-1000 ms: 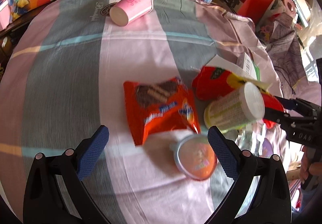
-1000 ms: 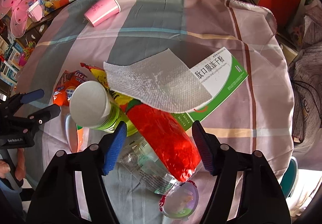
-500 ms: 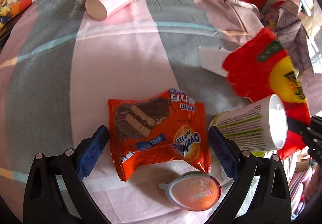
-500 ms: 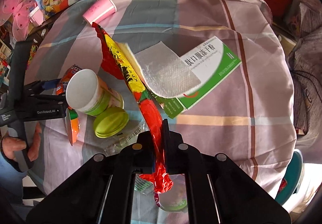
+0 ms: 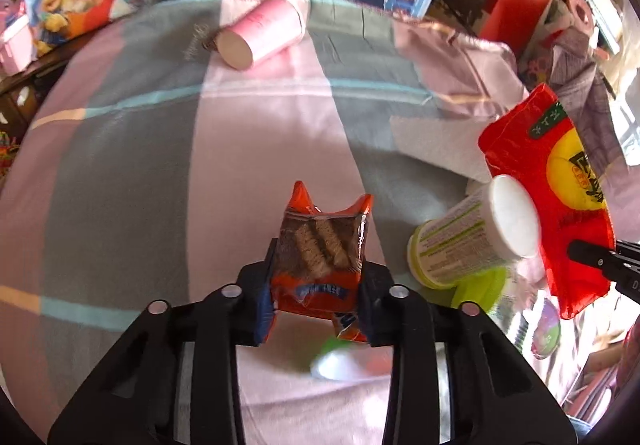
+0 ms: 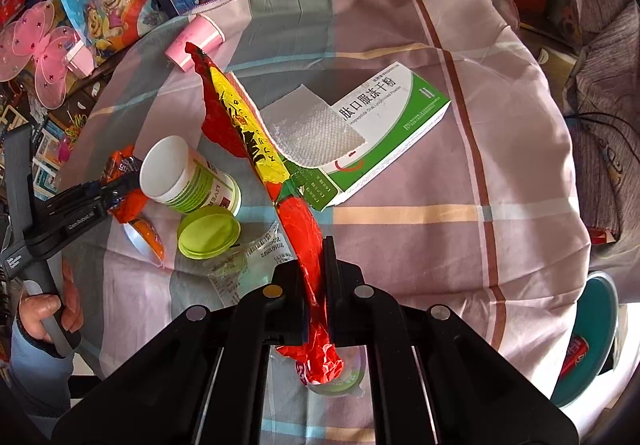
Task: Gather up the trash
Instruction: 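Carry both wrappers to the teal bucket and open left tool to drop its pack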
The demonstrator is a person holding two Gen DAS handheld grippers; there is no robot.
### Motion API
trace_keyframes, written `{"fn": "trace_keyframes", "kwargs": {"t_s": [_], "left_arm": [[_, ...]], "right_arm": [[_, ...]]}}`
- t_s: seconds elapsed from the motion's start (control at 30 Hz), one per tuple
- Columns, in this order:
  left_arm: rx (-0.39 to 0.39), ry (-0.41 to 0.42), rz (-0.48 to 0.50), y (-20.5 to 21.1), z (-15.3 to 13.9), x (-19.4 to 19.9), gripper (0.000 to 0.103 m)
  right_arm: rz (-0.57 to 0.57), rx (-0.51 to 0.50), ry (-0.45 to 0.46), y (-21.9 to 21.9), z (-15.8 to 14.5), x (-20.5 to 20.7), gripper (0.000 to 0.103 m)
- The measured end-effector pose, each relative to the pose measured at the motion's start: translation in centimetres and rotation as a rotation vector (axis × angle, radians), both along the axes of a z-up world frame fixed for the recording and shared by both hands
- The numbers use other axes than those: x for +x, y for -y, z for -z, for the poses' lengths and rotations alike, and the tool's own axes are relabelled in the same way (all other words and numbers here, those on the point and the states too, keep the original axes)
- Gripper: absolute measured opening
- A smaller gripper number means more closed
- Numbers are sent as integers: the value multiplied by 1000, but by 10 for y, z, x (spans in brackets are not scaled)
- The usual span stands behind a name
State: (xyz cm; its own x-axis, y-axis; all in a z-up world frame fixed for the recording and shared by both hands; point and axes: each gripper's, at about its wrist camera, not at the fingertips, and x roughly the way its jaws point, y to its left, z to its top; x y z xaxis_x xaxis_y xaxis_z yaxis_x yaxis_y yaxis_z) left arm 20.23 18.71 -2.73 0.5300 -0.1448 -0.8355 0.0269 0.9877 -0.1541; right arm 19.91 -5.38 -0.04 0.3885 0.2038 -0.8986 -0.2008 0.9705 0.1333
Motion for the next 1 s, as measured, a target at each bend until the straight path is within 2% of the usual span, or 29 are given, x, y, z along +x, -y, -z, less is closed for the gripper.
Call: {"fn": "trace_keyframes", "kwargs": {"t_s": [0.27,0.5,1.0], "left_arm": [[-2,109,5,9,-57,-30,32],[-18,156,165,72,-90,-48,32],[-55,73,449,227,-71,-59,32]], "right_arm": [[20,34,55,26,-23,-17,6],[87,56,85,66,-34,-32,6],[298,94,114,187,-35,-75,6]]}}
